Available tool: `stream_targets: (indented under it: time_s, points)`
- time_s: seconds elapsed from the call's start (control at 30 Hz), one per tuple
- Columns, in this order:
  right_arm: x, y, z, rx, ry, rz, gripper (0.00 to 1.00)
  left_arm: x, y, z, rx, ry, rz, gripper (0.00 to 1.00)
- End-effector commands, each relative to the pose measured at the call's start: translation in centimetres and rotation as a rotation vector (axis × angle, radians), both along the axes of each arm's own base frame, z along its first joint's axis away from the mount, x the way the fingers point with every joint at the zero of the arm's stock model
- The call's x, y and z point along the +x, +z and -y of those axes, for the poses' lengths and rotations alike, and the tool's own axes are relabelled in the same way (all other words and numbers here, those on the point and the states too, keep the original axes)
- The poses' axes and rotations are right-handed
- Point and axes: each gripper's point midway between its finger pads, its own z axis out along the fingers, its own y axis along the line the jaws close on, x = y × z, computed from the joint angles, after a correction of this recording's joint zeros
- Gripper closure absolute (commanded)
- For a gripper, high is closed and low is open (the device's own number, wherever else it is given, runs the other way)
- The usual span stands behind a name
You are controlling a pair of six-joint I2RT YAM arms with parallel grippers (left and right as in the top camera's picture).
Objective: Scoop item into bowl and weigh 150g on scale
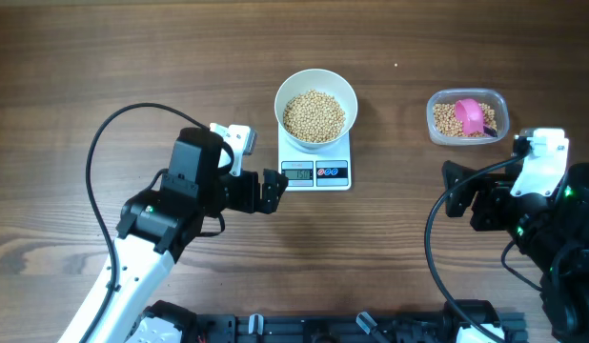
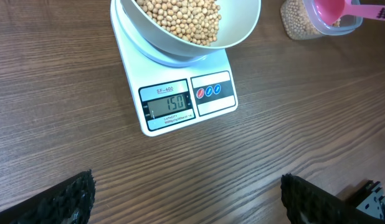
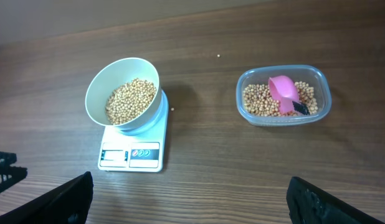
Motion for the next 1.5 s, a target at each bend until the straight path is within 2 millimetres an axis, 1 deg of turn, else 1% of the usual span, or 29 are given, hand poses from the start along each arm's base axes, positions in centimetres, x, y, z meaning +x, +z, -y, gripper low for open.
stream_targets:
  time_s: [0.0,0.33,0.47,0.53,0.7,0.87,0.97,1.07,1.2,1.47]
  points:
    - [-0.2,0.7,-0.2,-0.016,0.026,0.024,0.00,-0.1,-0.1,0.1,0.005,-0.018,0.006,0.00]
    - [-0.2,0.5,-0.2,0.003,0.010,0.011,0.00,-0.1,-0.1,0.2,0.004,-0.019,0.007,0.00]
    - [-0.3,0.5,-0.2,-0.058,0.058,0.024,0.00,-0.1,-0.1,0.1,0.005,-0.018,0.007,0.00]
    - [0.1,0.7,-0.2,-0.113,0.099,0.053,0.00,-0.1,-0.1,0.2,0.004,-0.019,0.007,0.00]
    - [1.4,0.4,-0.3,-0.147,0.110,0.131,0.00,-0.1,-0.1,0.2,0.004,-0.019,0.007,0.00]
    - [2.3,-1.6,-0.6,-0.193,0.121,0.279,0.00,-0.1,-0.1,0.2,0.004,-0.019,0.007,0.00]
    - [2.9,-4.0,-0.7,-0.211,0.124,0.366,0.00,-0.1,-0.1,0.1,0.005,-0.019,0.006,0.00]
    - [3.1,-5.5,-0.7,-0.212,0.116,0.436,0.00,-0.1,-0.1,0.1,0.005,-0.018,0.007,0.00]
    - [2.7,-7.3,-0.7,-0.212,0.106,0.526,0.00,-0.1,-0.1,0.2,0.004,-0.019,0.007,0.00]
    - [2.6,-11.2,-0.6,-0.212,0.097,0.600,0.00,-0.1,-0.1,0.2,0.004,-0.019,0.007,0.00]
